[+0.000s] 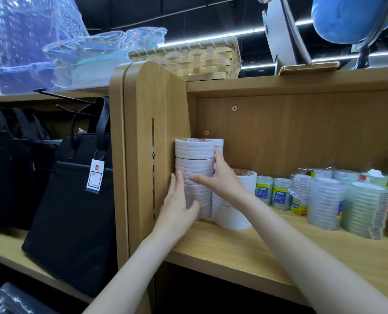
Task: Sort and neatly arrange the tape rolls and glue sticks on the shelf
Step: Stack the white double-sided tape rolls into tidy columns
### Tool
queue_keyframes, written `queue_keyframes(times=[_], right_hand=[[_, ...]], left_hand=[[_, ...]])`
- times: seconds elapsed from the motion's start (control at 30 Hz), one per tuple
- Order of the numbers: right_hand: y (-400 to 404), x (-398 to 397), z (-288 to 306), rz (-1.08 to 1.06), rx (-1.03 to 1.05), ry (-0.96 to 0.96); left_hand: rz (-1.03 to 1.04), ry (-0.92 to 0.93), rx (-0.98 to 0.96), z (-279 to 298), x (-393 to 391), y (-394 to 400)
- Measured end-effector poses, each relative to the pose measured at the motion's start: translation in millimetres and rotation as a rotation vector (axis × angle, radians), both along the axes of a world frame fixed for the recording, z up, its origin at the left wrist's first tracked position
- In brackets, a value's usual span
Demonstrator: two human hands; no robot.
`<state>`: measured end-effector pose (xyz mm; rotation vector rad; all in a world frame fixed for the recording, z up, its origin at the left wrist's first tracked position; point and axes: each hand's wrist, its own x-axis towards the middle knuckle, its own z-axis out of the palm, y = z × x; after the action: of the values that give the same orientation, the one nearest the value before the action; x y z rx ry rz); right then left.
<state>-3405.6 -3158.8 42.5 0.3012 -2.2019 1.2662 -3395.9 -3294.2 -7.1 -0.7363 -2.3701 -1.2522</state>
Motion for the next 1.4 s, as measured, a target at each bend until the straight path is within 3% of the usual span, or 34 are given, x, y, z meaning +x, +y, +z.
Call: queue_keyframes(times=[0.23, 0.4, 0.5, 0.7, 0.77, 0.9, 0.97, 1.13, 1.27, 1.4], right_hand=[[8.9, 11.2, 3.5, -0.025, 0.128, -0.067], [39.3, 29.3, 3.8, -0.245, 0.275, -0.134], [41.1, 34.1, -7.1, -0.166, 0.326, -0.197], [27.8, 30.0, -9.2, -0.160, 0.477, -0.106], [35.6, 28.9, -2.9, -0.127, 0.473, -0.137], [57.5, 22.8, 29.2, -0.273, 0.306, -0.009], [61.6, 12.6, 45.5, -0.258, 0.314, -0.005], [57.8, -25.8, 73.2, -0.132, 0.510, -0.138], [52.9, -43.9, 75.1, -0.169, 0.575, -0.217], [58.1, -50.9, 60.5, -0.192, 0.448, -0.131]], left_hand=[[0.030, -0.021, 0.036, -1.9, 5.4, -0.3], [0.057, -0.080, 0.103, -8.7, 7.6, 3.0], [0.055, -0.135, 0.117, -10.5, 8.8, 11.5], [0.059, -0.177, 0.071, -10.0, 7.1, 16.6], [0.077, -0.097, 0.042, -9.0, 8.0, 10.7], [0.174, 0.301, 0.013, 0.8, 13.8, 5.0], [0.154, 0.415, -0.008, 12.2, 9.5, 11.1], [0.190, 0.469, -0.085, 36.0, -13.4, 29.2], [0.236, 0.491, -0.130, 33.4, -24.2, 30.0], [0.269, 0.569, -0.147, 27.4, -33.2, 28.2]])
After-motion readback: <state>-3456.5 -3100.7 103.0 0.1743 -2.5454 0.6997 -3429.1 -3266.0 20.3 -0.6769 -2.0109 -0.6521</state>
